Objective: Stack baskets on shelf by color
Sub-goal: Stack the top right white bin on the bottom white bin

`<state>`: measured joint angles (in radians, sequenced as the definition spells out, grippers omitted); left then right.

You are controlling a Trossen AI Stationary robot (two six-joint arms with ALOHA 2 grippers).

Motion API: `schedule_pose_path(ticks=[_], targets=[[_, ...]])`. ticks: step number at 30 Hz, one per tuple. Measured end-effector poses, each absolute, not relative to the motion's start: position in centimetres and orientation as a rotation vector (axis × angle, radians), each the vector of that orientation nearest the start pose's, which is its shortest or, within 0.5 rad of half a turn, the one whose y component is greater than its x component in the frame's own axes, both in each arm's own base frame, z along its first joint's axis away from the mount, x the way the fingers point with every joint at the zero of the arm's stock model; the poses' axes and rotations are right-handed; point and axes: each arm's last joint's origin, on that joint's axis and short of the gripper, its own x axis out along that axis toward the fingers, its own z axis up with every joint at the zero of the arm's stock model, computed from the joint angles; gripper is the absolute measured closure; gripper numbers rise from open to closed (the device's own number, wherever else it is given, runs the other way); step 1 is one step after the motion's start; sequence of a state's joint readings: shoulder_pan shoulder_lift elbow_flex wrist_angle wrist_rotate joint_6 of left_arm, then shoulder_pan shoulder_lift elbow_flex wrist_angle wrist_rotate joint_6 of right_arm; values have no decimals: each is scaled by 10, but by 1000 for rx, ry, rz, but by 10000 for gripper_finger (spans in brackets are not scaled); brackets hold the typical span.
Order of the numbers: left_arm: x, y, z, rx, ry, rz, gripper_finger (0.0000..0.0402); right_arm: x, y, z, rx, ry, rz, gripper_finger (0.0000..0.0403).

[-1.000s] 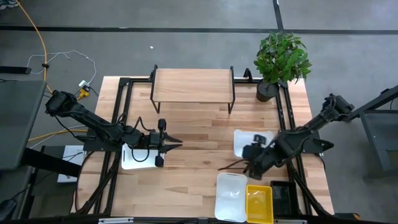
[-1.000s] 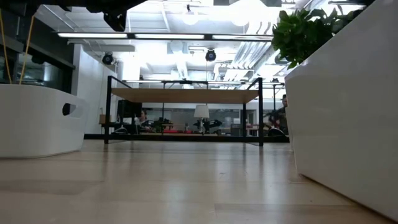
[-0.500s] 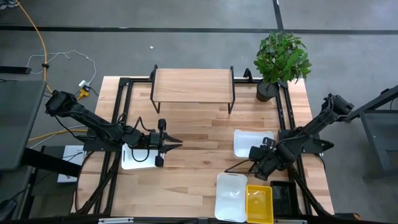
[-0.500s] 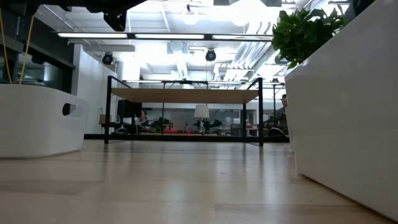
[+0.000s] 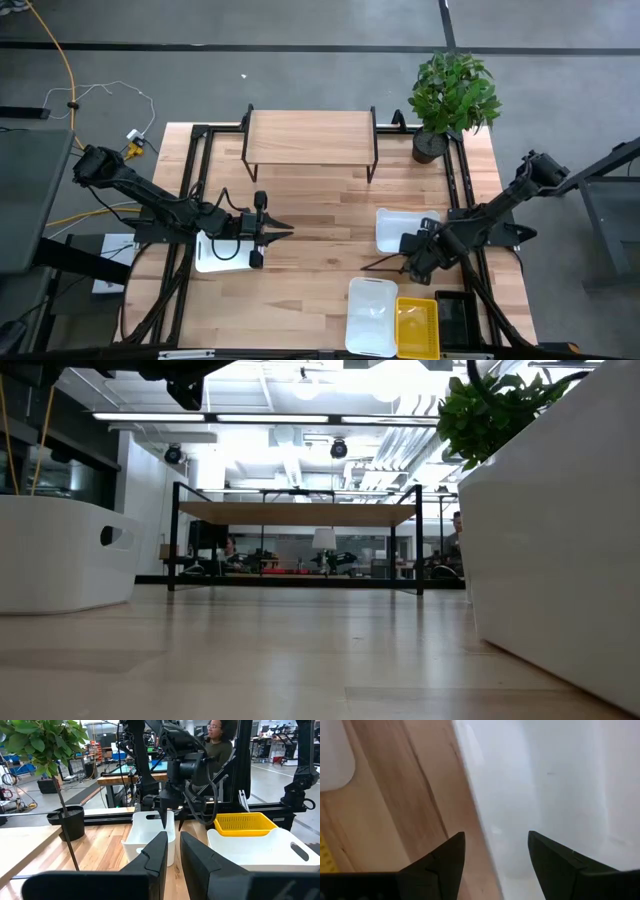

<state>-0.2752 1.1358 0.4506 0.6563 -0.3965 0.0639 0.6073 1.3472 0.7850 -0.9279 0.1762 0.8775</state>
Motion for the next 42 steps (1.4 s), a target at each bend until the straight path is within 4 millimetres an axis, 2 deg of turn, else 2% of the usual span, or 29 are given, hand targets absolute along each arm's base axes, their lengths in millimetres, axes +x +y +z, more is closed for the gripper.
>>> schedule_pose_path(ticks=[6, 10, 13, 18, 19, 21, 24, 29, 37, 42], targets=[[225, -52, 232, 73, 31, 120, 360, 171, 113, 175, 171, 1420, -243, 200], [225, -52, 232, 85, 30, 120, 360, 170, 113, 175, 168, 1421, -241, 222], [225, -52, 233, 95, 19, 121, 360, 170, 113, 175, 149, 1425, -224, 265], [225, -52, 234, 90, 5, 121, 360, 169, 113, 175, 110, 1453, -164, 381], [225, -52, 234, 90, 5, 121, 360, 169, 113, 175, 99, 1455, -157, 391], [225, -52, 234, 90, 5, 121, 360, 169, 112, 178, 80, 1461, -169, 386], [225, -52, 234, 90, 5, 121, 360, 172, 113, 192, 30, 1447, -198, 395], [225, -52, 234, 90, 5, 121, 360, 184, 118, 229, -57, 1348, -184, 400], [225, -52, 234, 90, 5, 121, 360, 206, 141, 289, -308, 1002, 0, 402], [225, -52, 234, 90, 7, 121, 360, 213, 159, 314, -411, 816, 170, 402]])
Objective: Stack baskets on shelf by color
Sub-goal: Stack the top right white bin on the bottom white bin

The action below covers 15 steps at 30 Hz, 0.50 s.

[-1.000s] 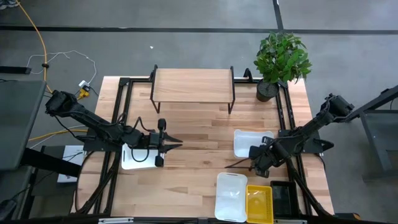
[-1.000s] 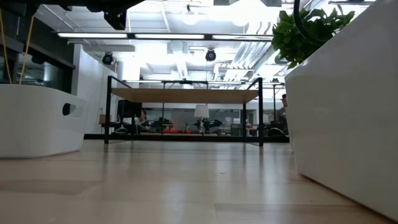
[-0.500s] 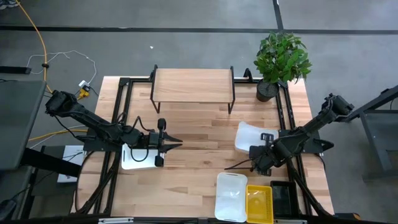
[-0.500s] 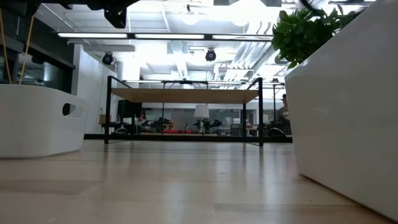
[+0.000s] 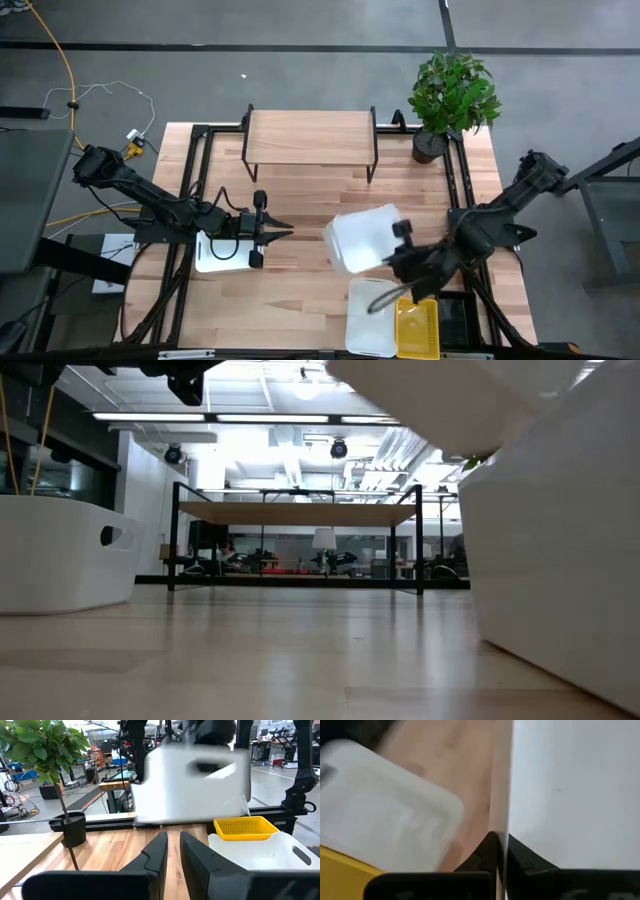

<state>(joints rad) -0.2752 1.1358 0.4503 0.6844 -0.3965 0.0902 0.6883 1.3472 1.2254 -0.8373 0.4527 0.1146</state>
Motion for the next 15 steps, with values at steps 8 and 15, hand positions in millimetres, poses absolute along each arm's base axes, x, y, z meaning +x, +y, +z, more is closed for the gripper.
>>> schedule_pose_path(ticks=[8, 15], targets=[[225, -52, 234, 85, 6, 121, 360, 208, 183, 327, -503, 692, 461, 403], [225, -52, 234, 84, 8, 121, 360, 204, 200, 322, -498, 687, 555, 403]])
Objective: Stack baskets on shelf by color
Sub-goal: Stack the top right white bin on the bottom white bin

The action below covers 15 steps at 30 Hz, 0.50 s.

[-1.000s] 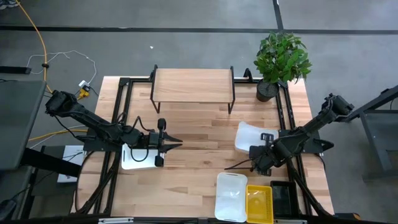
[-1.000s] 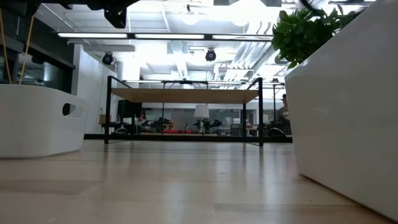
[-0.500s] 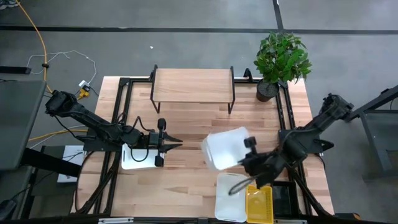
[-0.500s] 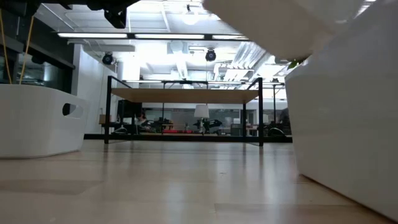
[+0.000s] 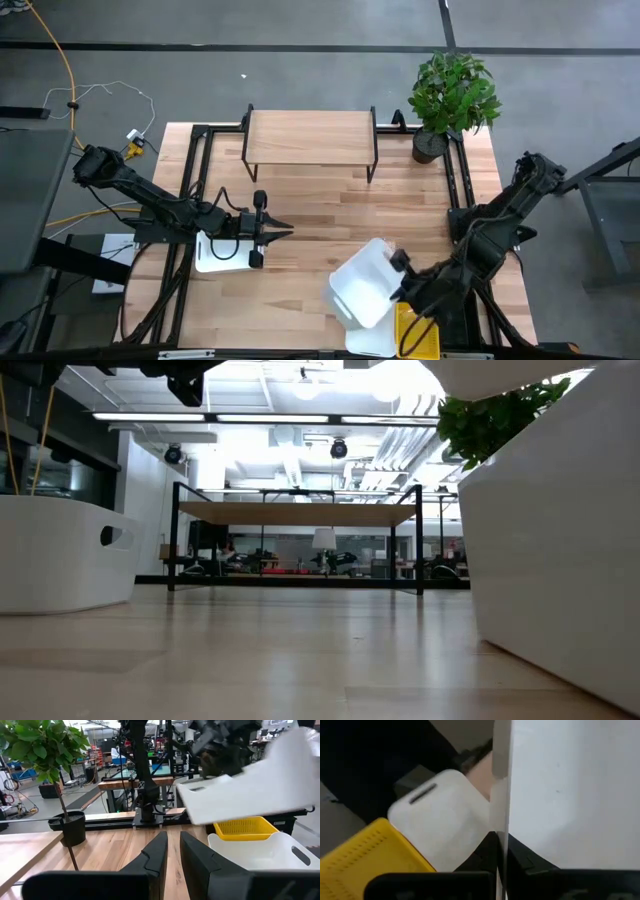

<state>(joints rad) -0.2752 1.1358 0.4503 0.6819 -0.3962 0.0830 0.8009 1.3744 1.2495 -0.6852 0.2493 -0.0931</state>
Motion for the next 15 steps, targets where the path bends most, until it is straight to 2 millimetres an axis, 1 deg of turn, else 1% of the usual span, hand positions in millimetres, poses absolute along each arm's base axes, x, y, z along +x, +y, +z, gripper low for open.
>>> schedule_pose_path(ticks=[4, 8, 11, 15], targets=[[225, -52, 234, 84, 8, 121, 360, 210, 218, 311, -489, 671, 649, 403], [225, -52, 234, 85, 12, 121, 360, 211, 237, 300, -477, 669, 739, 403], [225, -52, 234, 85, 12, 121, 360, 209, 246, 293, -483, 688, 778, 403], [225, -52, 234, 85, 12, 121, 360, 207, 251, 289, -495, 701, 811, 403]])
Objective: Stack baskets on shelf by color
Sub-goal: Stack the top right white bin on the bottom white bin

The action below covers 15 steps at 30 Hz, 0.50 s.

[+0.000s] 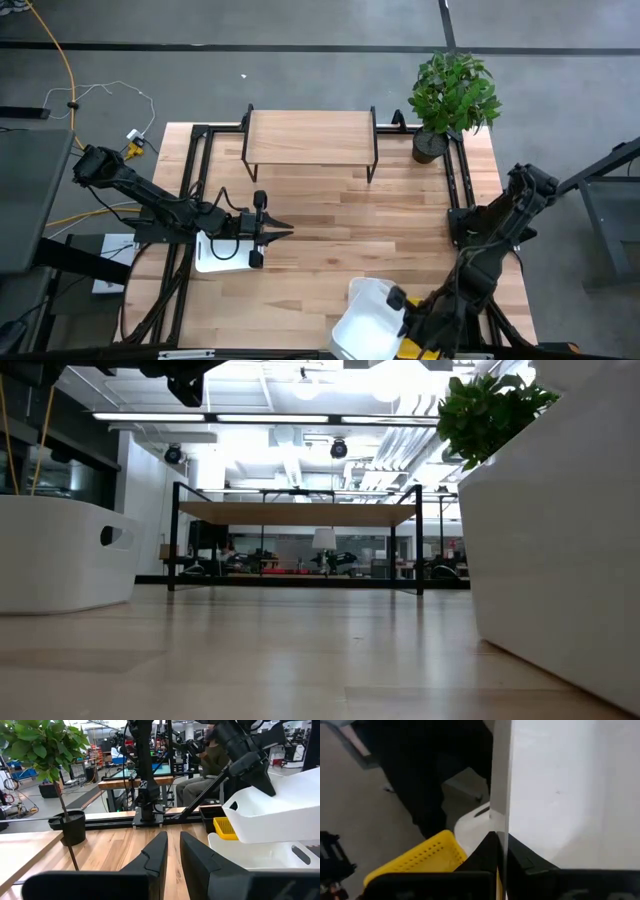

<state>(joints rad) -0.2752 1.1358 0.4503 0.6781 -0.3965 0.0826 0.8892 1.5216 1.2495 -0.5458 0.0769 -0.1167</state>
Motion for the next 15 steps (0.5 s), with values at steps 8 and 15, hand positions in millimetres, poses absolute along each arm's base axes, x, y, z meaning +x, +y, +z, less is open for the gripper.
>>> schedule_pose_path(ticks=[8, 15], targets=[[225, -51, 234, 85, 12, 140, 360, 209, 249, 285, -654, 661, 919, 403], [225, -51, 234, 85, 12, 140, 360, 218, 236, 275, -768, 633, 1076, 403]])
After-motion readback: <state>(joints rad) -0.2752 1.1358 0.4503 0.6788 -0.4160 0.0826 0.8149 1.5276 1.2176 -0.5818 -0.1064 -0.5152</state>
